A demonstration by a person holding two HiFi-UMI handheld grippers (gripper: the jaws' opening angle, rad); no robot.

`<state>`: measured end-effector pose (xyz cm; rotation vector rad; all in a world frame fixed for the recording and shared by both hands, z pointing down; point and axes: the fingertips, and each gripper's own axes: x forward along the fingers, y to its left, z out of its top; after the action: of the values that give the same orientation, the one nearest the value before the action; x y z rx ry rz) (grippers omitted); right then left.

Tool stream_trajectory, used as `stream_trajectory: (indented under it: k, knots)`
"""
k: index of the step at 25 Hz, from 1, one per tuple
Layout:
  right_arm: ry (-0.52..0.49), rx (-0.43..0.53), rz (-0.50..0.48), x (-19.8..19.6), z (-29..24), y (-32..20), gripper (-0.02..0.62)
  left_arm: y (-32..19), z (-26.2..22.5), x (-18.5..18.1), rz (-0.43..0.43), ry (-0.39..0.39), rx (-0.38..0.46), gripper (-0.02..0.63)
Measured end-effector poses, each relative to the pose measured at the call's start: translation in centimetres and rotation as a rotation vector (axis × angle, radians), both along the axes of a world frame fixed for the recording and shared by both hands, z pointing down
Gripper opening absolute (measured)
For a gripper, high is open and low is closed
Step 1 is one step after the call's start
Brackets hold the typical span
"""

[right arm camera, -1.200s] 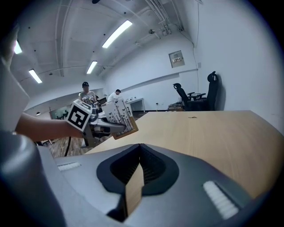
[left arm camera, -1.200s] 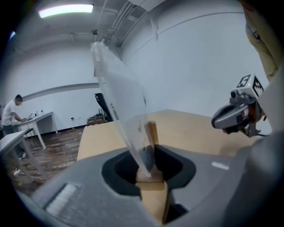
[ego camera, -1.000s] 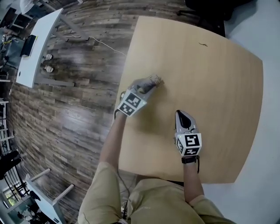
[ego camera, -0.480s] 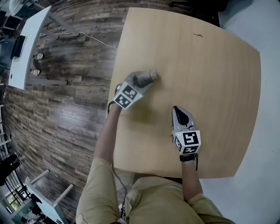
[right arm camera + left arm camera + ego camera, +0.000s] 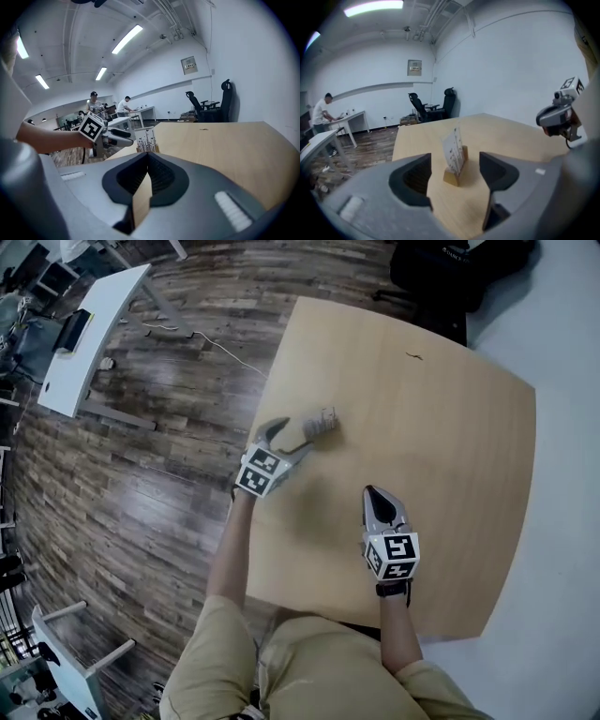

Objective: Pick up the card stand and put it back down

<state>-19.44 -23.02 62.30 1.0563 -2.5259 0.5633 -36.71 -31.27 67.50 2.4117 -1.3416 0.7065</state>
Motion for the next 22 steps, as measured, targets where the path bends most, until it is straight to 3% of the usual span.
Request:
stream_trajectory:
  k: [4, 8, 13, 18, 22]
  knots:
    - [-0.039, 0.016, 0.012, 1.3, -3.6, 0.7, 0.006, 4.4, -4.2, 1.1, -0.135, 0.121, -0.027, 0.287]
    - [-0.085, 0.098, -0.030, 1.3, -8.5, 1.6, 0.006, 8.2, -9.9, 4.7, -0.215, 0.177, 0.046, 0.216]
    - [-0.121, 0.197, -0.100, 1.5, -14.2, 3.7, 0.006, 11.5, -16.9, 8.4, -0.259, 0.185, 0.154, 0.191]
    - [-0.149, 0.262, -0.138, 2.2, -18.1, 5.1, 0.005, 14.1, -22.5, 10.1, -0.372, 0.190, 0.270, 0.080]
    - [-0.157, 0.331, -0.152, 3.1, -20.6, 6.4, 0.005, 16.1, -24.6, 12.1, -0.398, 0.192, 0.332, 0.025]
